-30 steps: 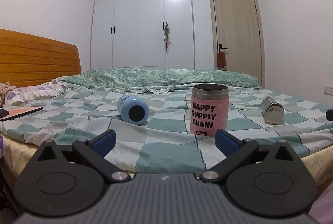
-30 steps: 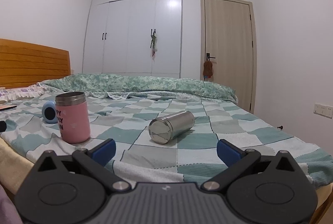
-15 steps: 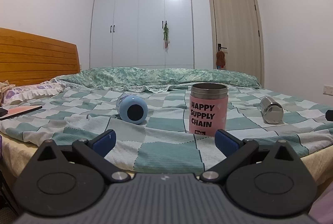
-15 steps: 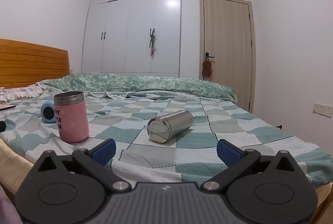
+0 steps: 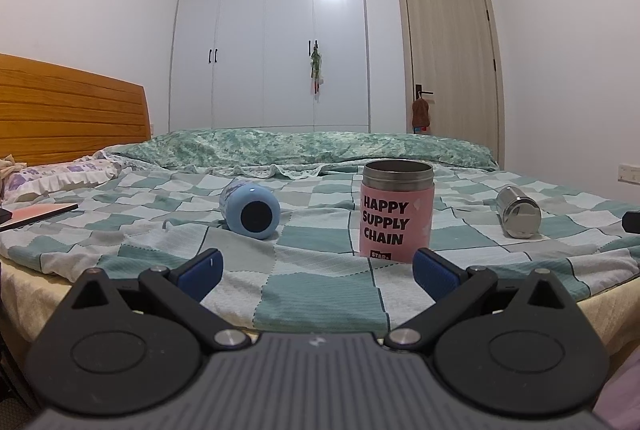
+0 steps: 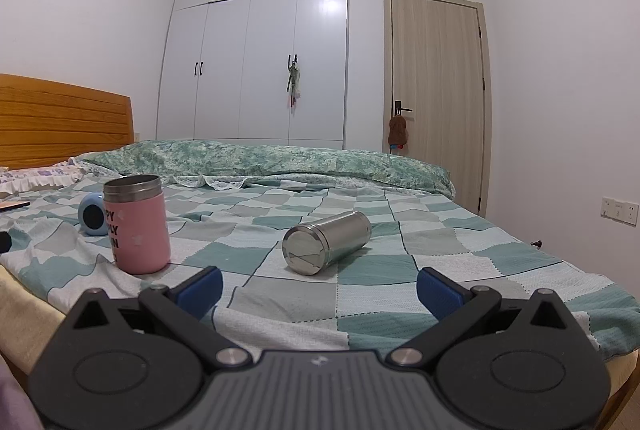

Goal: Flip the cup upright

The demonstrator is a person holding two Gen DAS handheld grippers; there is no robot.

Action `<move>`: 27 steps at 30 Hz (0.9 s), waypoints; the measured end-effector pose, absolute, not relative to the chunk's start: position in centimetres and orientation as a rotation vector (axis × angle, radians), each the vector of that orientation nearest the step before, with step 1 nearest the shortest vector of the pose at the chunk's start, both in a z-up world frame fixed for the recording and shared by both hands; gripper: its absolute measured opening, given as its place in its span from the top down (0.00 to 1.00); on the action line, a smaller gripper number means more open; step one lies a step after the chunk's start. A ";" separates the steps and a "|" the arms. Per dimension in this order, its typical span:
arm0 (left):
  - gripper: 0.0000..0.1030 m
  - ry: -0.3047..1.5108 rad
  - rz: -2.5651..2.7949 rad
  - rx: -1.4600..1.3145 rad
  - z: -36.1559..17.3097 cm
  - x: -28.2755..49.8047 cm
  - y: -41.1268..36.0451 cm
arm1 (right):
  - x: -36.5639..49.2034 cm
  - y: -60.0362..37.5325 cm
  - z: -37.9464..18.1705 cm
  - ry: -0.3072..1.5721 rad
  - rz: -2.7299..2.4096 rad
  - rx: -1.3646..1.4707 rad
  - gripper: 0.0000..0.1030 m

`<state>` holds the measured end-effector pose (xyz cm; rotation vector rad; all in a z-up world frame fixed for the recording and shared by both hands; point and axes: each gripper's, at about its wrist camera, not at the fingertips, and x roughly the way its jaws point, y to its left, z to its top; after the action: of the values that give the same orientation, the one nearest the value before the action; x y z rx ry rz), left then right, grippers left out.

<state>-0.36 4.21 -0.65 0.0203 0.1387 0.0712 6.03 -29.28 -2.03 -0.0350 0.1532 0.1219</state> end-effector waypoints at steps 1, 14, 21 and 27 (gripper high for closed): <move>0.00 0.138 0.069 0.020 -0.7 -0.4 4.2 | 6.0 -29.3 -2.0 0.153 0.121 -0.035 0.00; 0.00 0.131 0.055 0.020 -0.8 -0.4 4.2 | 6.0 -29.3 -2.0 0.152 0.121 -0.035 0.00; 0.00 0.130 0.053 0.018 -0.8 -0.5 4.3 | 6.0 -29.3 -2.0 0.153 0.121 -0.035 0.00; 0.00 0.125 0.050 0.018 -0.8 -0.6 4.3 | 6.0 -29.3 -2.0 0.152 0.121 -0.035 0.00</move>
<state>-0.57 4.29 -0.78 0.0177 0.1247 0.0501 6.01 -29.30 -2.04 -0.0348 0.1522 0.1209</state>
